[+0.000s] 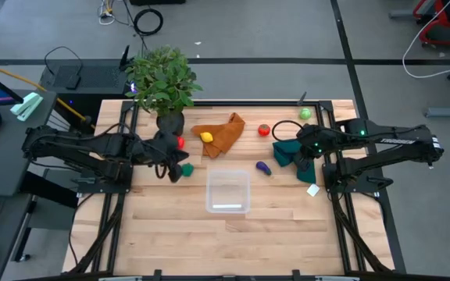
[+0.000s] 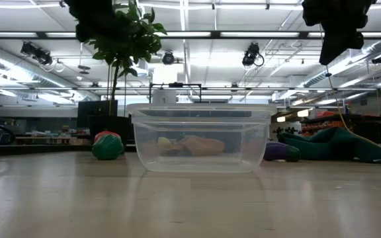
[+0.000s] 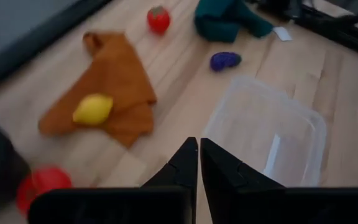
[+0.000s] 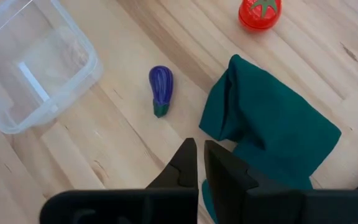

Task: Pick and placing Produce into tupperware
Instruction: Put the green bell pepper into the transparent bin

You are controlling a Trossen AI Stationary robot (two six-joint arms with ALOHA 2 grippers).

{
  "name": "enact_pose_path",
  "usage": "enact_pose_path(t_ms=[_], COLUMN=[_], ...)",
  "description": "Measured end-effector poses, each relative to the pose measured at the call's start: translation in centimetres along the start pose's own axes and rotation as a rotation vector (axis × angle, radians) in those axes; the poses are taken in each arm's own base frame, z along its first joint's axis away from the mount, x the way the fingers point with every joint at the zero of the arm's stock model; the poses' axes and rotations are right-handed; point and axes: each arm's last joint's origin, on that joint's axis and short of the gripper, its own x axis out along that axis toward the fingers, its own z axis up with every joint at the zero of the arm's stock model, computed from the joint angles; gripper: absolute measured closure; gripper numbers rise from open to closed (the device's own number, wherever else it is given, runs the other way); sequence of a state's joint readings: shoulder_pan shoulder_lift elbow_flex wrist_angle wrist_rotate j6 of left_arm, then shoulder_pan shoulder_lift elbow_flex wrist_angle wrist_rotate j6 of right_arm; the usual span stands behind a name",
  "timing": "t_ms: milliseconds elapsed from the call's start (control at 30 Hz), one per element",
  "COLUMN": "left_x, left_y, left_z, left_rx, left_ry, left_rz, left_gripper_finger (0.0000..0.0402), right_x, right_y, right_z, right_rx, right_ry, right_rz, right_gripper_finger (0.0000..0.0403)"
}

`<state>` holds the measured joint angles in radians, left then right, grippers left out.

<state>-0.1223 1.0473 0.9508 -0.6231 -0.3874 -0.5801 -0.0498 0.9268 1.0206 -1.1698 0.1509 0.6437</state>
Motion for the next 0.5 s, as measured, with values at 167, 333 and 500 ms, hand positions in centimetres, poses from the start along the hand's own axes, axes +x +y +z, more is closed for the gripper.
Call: enact_pose_path(t_ms=[167, 333, 500], left_x=[0.1, 0.7, 2.9], left_y=[0.3, 0.6, 0.0], left_z=[-0.7, -1.5, -2.3], left_rx=[-0.19, -0.357, -0.544], left_ry=[0.064, 0.091, 0.134], left_rz=[0.027, 0.054, 0.122], left_gripper_finger=[0.0387, 0.0393, 0.0382], right_x=[0.0, 0.0, 0.0], right_y=[0.0, 0.0, 0.0], right_z=[0.0, 0.0, 0.0], right_rx=[0.0, 0.0, 0.0], right_ry=[0.0, 0.0, 0.0], right_rz=[0.0, 0.0, -0.001], right_gripper_finger=[0.0402, 0.0402, 0.0402])
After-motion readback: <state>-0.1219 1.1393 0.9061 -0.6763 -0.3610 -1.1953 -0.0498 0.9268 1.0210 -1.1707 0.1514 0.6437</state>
